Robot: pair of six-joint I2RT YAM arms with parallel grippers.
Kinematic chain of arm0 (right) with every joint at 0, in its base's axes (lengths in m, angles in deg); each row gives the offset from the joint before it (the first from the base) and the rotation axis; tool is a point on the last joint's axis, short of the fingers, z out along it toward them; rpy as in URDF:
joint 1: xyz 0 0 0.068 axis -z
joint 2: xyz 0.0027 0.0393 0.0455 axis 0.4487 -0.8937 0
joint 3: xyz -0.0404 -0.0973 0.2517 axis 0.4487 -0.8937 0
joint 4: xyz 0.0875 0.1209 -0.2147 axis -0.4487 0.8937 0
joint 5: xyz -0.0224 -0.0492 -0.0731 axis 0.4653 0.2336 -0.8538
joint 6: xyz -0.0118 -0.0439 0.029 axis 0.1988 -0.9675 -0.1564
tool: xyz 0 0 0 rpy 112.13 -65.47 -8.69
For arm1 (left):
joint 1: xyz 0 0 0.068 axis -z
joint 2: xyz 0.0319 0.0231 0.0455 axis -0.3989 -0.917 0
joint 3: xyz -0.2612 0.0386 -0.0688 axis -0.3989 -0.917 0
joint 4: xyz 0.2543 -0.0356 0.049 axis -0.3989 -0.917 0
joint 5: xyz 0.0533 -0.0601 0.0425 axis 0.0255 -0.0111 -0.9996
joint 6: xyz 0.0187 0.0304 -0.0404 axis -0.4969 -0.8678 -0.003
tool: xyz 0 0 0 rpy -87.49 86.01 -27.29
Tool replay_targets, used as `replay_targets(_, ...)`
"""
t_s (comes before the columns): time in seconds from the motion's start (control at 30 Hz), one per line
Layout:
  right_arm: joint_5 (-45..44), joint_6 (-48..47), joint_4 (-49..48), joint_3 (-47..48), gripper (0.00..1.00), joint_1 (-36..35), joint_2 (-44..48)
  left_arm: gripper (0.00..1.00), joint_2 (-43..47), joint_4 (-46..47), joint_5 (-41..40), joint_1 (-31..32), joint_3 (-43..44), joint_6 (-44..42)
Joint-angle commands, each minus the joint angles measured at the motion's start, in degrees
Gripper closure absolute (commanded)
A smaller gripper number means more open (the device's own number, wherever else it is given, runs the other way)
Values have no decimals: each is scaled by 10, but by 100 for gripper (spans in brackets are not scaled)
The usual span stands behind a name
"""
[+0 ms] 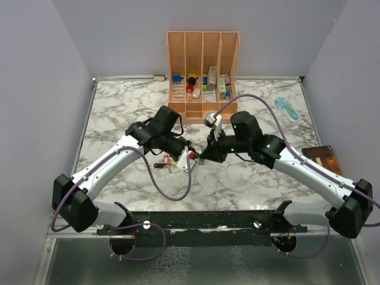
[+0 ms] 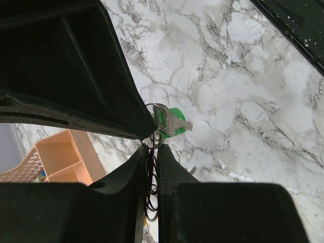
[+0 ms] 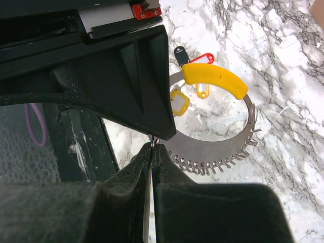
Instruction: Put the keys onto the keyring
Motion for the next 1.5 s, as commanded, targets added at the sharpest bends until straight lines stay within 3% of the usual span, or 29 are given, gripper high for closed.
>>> replay_targets(0.0, 19, 5, 3, 19, 99, 1, -8, 100, 2, 5, 29, -3, -1, -12)
replay_targets(0.27, -9, 57, 4, 29, 99, 1, -1, 100, 3, 27, -5, -2, -22, -11)
replay_targets(0.4, -77, 128, 68, 64, 99, 1, -16, 88, 6, 100, -39, -9, -39, 55)
replay_targets(0.7, -182, 258, 175, 138, 99, 1, -39, 73, -2, 112, -46, -41, -21, 58)
replay_targets(0.8, -198, 288, 183, 139, 99, 2, -43, 63, -7, 116, -46, -51, -9, 62)
replay_targets(1.17, -269, 393, 222, 161, 99, 1, -71, 62, -4, 118, 0, -56, 22, 76)
replay_targets(1.47, -323, 452, 250, 202, 99, 2, -100, 62, -7, 105, 14, -17, 31, 99)
